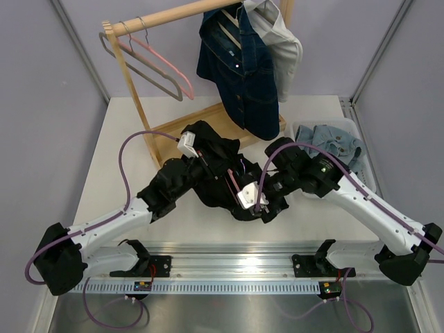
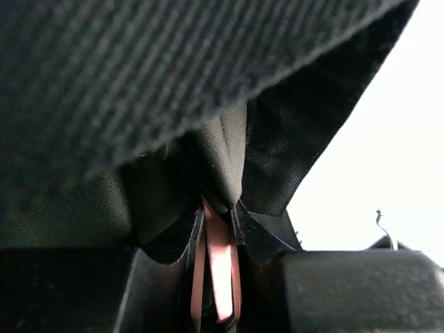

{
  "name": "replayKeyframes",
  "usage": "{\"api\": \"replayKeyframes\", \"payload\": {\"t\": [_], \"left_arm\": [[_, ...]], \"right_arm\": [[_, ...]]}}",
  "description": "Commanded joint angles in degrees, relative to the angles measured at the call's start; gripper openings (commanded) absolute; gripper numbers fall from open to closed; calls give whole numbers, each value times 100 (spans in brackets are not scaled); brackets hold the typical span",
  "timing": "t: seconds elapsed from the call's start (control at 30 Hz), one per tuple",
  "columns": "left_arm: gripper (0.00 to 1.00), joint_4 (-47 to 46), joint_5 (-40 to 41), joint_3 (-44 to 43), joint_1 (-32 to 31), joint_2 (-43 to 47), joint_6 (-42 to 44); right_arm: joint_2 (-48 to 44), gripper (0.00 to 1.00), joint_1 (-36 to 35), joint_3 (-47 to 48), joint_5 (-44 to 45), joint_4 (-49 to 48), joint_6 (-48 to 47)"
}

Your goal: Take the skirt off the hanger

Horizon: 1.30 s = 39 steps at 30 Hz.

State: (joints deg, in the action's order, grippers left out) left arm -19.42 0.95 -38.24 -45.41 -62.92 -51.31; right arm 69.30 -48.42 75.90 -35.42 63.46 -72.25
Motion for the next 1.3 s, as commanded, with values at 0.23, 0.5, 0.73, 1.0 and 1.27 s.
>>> {"api": "replayKeyframes", "payload": {"t": [0.23, 0.5, 0.73, 1.0, 1.27], "left_arm": [[0, -572, -376, -447, 85, -72, -2], [0, -598, -455, -509, 155, 60, -107], [0, -581, -570, -255, 698, 560, -371], [0, -659, -596, 141, 1473, 1123, -845], [0, -993, -1352, 334, 2062, 1167, -1566]], "right_arm": [[224, 86, -281, 40, 272, -326, 176], [198, 57, -378, -444, 791, -536, 255], [14, 29, -370, -751, 1037, -352, 220], [-276, 9, -378, -1296, 975, -360, 351], [-549, 0, -378, -1815, 1608, -1230, 747]]}}
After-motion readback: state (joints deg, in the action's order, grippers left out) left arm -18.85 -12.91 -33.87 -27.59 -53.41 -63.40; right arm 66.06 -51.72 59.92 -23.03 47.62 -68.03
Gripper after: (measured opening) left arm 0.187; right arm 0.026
